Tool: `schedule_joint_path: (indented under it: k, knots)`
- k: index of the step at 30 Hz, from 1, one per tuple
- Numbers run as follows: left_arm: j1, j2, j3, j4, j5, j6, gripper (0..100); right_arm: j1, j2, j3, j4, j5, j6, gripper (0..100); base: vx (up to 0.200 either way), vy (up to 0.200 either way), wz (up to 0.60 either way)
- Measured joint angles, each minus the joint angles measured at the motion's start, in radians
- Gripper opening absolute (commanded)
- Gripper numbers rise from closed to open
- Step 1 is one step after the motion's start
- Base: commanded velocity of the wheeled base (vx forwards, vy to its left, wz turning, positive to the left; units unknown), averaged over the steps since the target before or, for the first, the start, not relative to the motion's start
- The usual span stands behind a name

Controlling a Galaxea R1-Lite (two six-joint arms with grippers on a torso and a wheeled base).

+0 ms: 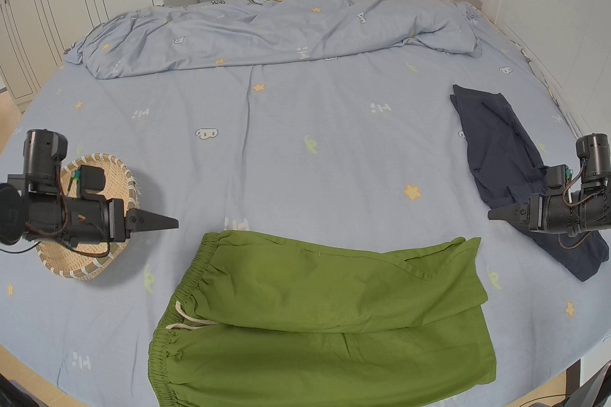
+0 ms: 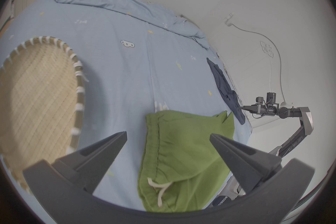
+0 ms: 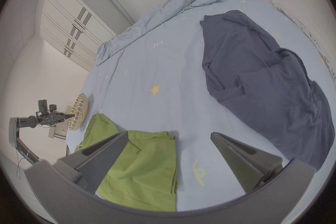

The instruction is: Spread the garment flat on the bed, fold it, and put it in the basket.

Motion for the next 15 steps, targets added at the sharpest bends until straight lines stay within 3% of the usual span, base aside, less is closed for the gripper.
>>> schedule_joint_path:
  k: [7, 15]
  knots:
    - [-0.029, 0.199, -0.131, -0.023, -0.036, -0.001, 100, -0.001, 0.01, -0.028, -0.002, 0.0, 0.005, 100, 0.0, 0.0, 0.0]
    - [-0.08, 0.323, -0.17, -0.029, -0.037, 0.003, 100, 0.002, 0.013, -0.027, -0.006, -0.001, 0.007, 100, 0.0, 0.0, 0.0]
